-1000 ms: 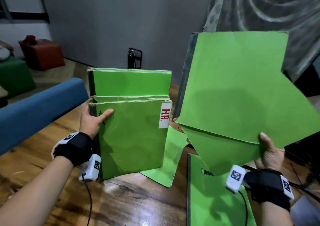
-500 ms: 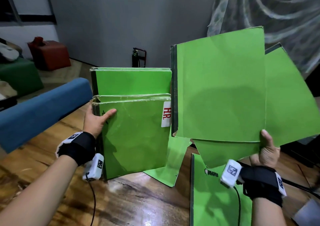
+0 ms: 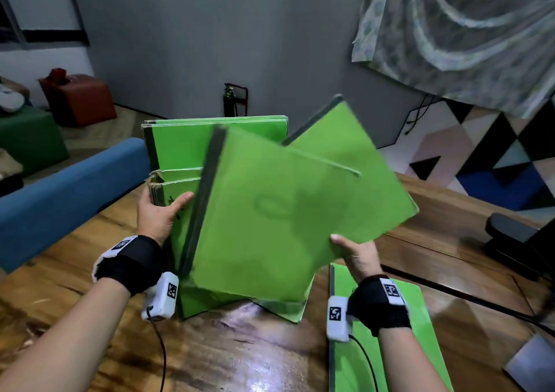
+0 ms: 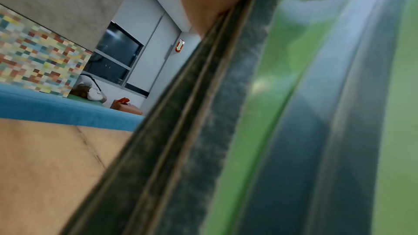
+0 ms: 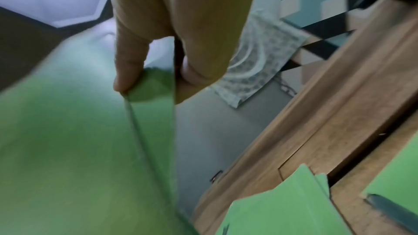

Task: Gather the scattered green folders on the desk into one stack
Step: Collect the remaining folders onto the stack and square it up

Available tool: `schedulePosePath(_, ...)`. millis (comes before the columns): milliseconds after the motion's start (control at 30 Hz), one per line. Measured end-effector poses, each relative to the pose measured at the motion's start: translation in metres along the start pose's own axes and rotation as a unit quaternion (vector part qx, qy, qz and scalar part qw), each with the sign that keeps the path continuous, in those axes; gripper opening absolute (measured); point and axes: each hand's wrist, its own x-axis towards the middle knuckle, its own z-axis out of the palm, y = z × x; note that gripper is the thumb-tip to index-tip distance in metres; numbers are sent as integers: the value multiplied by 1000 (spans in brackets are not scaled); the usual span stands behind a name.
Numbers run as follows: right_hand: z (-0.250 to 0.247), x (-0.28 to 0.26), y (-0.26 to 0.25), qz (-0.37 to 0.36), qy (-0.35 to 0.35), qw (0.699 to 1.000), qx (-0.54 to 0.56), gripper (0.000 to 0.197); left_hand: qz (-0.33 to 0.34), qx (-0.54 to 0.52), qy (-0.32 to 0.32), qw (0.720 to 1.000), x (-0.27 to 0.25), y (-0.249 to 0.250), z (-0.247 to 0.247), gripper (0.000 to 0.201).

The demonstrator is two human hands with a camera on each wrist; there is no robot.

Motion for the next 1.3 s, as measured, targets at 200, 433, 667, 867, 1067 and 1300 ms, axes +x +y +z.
schedulePosePath(200, 39, -10, 20, -42, -50, 998, -18, 22, 31, 14, 22, 999, 1, -5, 2, 14)
schedulePosePath(433, 67, -10, 4, -50, -139, 987, -60, 45, 57, -15, 33, 998, -5, -3, 2, 94)
schedulePosePath(667, 94, 12, -31, -117, -119, 977, -133, 135, 62, -1, -2, 998, -13, 0, -3, 67)
schedulePosePath(867, 96, 17, -18, -43, -184, 979, -69, 128, 56, 1, -56, 997, -25, 10, -9, 47)
schedulePosePath(1067, 93, -1, -4, -59, -122, 991, -19, 107, 15, 63, -142, 988, -38, 6, -23, 100)
schedulePosePath(1300, 85, -35, 0, -91, -87, 992, 20, 75, 5, 34, -132, 991, -55, 24, -28, 48)
